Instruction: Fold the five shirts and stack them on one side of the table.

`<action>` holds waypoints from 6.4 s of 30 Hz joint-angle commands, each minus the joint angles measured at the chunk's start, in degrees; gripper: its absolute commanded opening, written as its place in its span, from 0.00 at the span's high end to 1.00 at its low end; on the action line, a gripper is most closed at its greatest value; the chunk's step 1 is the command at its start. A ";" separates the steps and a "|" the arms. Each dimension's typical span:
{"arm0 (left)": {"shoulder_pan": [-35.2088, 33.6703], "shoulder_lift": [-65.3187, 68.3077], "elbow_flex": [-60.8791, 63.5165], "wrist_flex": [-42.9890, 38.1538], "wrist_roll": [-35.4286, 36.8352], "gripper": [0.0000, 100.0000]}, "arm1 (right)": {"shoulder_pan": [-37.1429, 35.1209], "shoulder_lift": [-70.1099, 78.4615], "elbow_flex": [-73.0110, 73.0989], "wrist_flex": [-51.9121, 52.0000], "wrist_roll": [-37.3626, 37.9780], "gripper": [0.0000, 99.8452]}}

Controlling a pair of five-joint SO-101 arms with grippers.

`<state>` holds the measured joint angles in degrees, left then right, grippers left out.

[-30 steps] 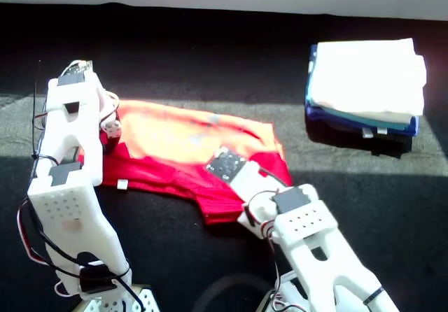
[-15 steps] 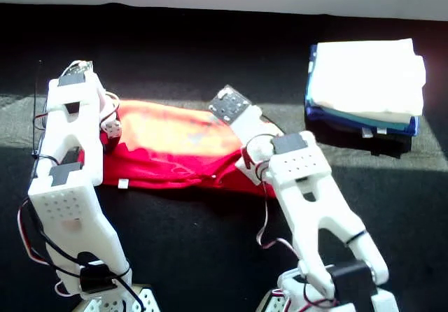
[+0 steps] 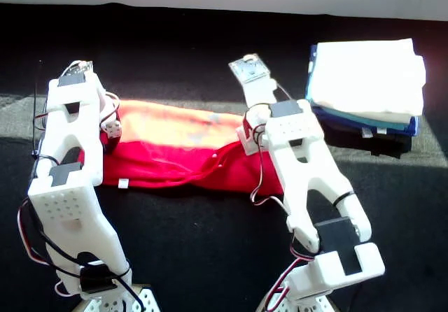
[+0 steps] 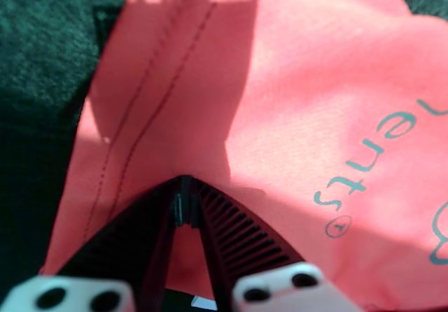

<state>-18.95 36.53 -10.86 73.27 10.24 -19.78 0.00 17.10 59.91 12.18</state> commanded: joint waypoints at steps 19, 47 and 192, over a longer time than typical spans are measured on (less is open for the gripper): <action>-0.40 -0.04 0.22 -1.76 -0.62 0.99 | 1.36 -22.37 26.86 1.45 12.40 0.99; -0.40 -0.04 0.22 -1.67 -0.62 0.99 | 12.26 -24.66 32.04 -2.24 13.27 0.99; 29.41 -20.44 -19.82 27.96 -6.51 0.99 | 28.35 -89.98 85.14 -5.67 13.19 0.99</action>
<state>4.88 17.10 -27.03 100.70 3.38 8.00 -87.21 96.13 53.14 25.36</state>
